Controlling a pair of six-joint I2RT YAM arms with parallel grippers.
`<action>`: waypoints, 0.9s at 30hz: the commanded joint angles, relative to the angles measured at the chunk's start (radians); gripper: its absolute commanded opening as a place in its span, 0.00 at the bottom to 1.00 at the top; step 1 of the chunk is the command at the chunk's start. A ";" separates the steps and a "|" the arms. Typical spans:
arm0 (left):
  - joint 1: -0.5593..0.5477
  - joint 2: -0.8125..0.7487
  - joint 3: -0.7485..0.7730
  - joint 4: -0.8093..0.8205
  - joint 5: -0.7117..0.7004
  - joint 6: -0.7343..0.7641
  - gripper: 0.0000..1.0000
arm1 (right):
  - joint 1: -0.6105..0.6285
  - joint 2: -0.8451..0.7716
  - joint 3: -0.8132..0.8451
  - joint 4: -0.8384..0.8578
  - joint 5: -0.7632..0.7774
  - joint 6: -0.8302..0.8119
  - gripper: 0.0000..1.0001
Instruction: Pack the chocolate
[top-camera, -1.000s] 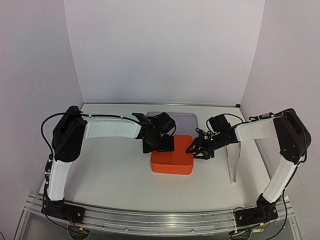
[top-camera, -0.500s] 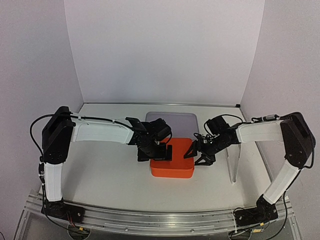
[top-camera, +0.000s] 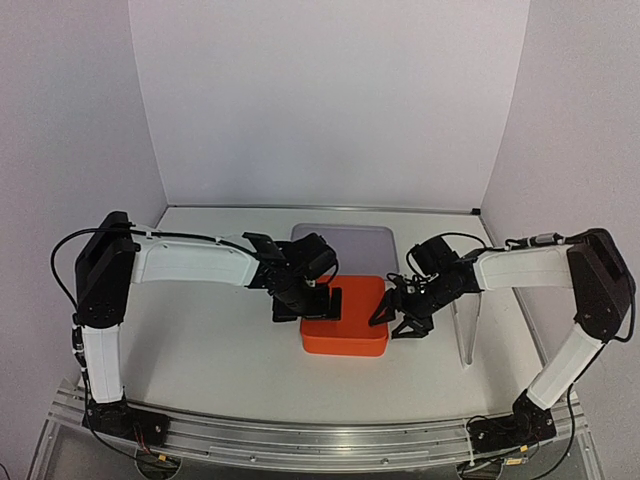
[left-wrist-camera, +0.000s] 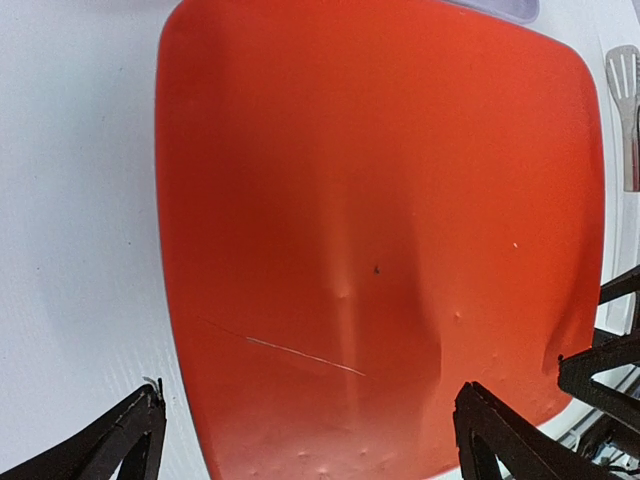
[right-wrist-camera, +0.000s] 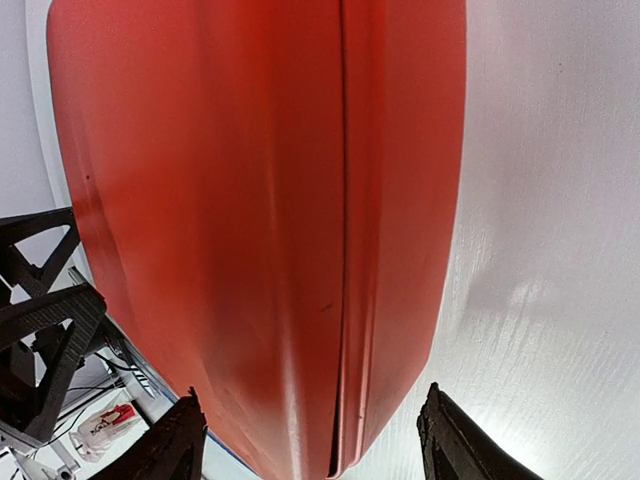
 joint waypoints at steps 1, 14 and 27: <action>-0.001 0.042 0.067 0.022 0.053 0.036 1.00 | 0.017 0.005 0.026 -0.014 0.023 0.012 0.69; -0.058 0.164 0.224 -0.098 -0.001 0.035 1.00 | 0.051 0.043 0.071 -0.013 0.036 0.030 0.57; -0.110 0.262 0.275 -0.187 -0.016 -0.015 1.00 | 0.072 0.051 0.060 -0.006 0.085 0.049 0.29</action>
